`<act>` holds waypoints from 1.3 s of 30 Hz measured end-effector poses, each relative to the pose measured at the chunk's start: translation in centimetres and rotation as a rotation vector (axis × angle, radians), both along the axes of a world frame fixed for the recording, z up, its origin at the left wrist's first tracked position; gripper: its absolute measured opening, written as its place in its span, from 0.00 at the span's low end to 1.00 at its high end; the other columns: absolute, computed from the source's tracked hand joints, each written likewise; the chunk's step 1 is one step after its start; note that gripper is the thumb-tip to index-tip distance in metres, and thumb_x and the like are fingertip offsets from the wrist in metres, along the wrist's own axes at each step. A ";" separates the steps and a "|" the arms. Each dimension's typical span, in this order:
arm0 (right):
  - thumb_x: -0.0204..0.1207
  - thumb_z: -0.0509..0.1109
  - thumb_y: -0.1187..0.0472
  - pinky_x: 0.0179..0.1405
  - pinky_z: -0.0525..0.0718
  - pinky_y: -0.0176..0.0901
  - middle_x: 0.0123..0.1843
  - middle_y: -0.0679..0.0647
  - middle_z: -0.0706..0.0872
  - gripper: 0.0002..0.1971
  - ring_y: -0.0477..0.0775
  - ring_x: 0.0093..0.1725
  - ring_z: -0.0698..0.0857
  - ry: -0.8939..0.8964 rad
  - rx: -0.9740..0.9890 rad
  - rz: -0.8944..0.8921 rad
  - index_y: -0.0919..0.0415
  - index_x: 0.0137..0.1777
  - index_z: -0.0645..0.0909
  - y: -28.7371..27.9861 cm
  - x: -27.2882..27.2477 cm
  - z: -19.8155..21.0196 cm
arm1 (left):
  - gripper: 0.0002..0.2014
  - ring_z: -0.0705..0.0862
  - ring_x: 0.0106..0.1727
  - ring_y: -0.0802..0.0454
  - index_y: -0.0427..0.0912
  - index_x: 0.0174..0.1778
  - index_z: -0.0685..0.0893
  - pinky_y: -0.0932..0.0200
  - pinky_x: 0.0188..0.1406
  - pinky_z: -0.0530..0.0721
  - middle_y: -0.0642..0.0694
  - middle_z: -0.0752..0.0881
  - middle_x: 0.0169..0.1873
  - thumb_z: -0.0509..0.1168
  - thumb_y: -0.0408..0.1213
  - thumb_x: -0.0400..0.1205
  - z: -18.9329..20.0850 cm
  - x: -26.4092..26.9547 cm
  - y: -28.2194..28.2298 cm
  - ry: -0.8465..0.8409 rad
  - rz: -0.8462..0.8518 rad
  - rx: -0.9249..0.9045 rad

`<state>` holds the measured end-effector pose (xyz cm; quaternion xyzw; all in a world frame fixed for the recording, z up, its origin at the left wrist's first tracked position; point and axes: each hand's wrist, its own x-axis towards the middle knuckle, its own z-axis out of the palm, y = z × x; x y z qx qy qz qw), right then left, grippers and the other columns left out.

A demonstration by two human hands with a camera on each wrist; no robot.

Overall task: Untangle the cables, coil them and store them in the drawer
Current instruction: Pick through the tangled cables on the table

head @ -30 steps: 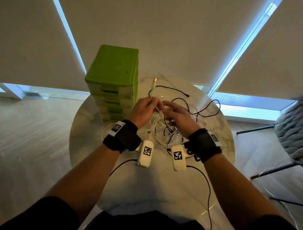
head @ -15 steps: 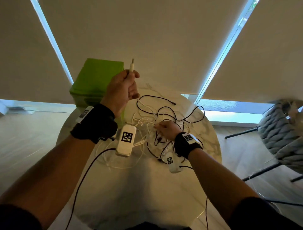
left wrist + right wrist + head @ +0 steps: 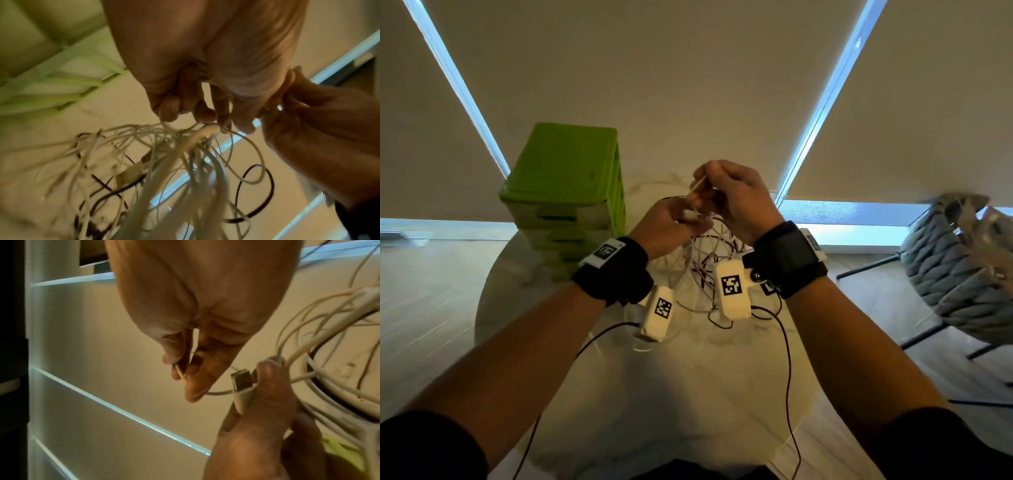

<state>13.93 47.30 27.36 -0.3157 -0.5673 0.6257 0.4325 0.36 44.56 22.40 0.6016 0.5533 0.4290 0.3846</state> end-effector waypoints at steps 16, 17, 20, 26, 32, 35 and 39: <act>0.82 0.64 0.50 0.36 0.74 0.43 0.32 0.55 0.80 0.17 0.53 0.33 0.78 -0.928 0.105 -0.176 0.59 0.36 0.80 -0.3 4.5 -12.8 | 0.13 0.66 0.20 0.61 0.46 0.40 0.86 0.65 0.22 0.63 0.49 0.80 0.31 0.59 0.41 0.87 0.0 -8.6 -0.3 -0.133 0.196 -0.122; 0.82 0.64 0.51 0.36 0.75 0.44 0.31 0.55 0.79 0.17 0.54 0.32 0.77 -0.871 0.102 -0.249 0.60 0.35 0.79 0.2 4.9 -12.6 | 0.14 0.65 0.20 0.61 0.46 0.39 0.86 0.65 0.22 0.62 0.50 0.79 0.31 0.59 0.41 0.87 -0.1 -9.1 -0.4 -0.189 0.249 -0.125; 0.82 0.64 0.53 0.33 0.72 0.44 0.28 0.53 0.74 0.18 0.55 0.31 0.74 -0.827 0.109 -0.456 0.58 0.30 0.72 1.6 6.5 -12.0 | 0.15 0.62 0.22 0.60 0.46 0.38 0.85 0.68 0.17 0.61 0.49 0.72 0.27 0.58 0.42 0.87 -0.3 -10.0 -0.8 -0.315 0.383 -0.122; 0.80 0.64 0.52 0.48 0.88 0.63 0.35 0.58 0.83 0.12 0.64 0.37 0.87 -0.704 -0.104 -0.683 0.58 0.40 0.81 3.5 9.2 -12.5 | 0.14 0.72 0.26 0.57 0.43 0.37 0.85 0.71 0.14 0.66 0.46 0.83 0.33 0.61 0.41 0.86 -0.5 -10.0 -1.0 -0.466 0.543 -0.097; 0.72 0.71 0.62 0.60 0.77 0.48 0.59 0.60 0.81 0.17 0.61 0.58 0.81 -0.850 0.131 -0.760 0.56 0.62 0.81 1.6 5.6 -9.4 | 0.11 0.77 0.25 0.60 0.46 0.40 0.88 0.65 0.27 0.70 0.55 0.87 0.28 0.63 0.42 0.85 0.4 -6.7 -1.3 -0.372 0.381 -0.085; 0.74 0.74 0.59 0.49 0.79 0.40 0.49 0.47 0.79 0.16 0.47 0.48 0.80 -0.753 0.359 -0.257 0.53 0.62 0.82 -1.6 0.2 -6.5 | 0.10 0.76 0.22 0.60 0.44 0.40 0.88 0.70 0.22 0.72 0.53 0.86 0.26 0.64 0.41 0.84 1.0 -4.5 -1.3 -0.388 0.320 -0.094; 0.80 0.68 0.53 0.40 0.73 0.37 0.37 0.45 0.81 0.09 0.40 0.35 0.77 -0.906 0.394 0.116 0.56 0.54 0.85 -1.6 -2.7 -6.3 | 0.09 0.72 0.19 0.61 0.44 0.42 0.88 0.69 0.20 0.71 0.52 0.86 0.25 0.64 0.39 0.84 1.7 -3.6 -1.4 -0.434 0.312 -0.020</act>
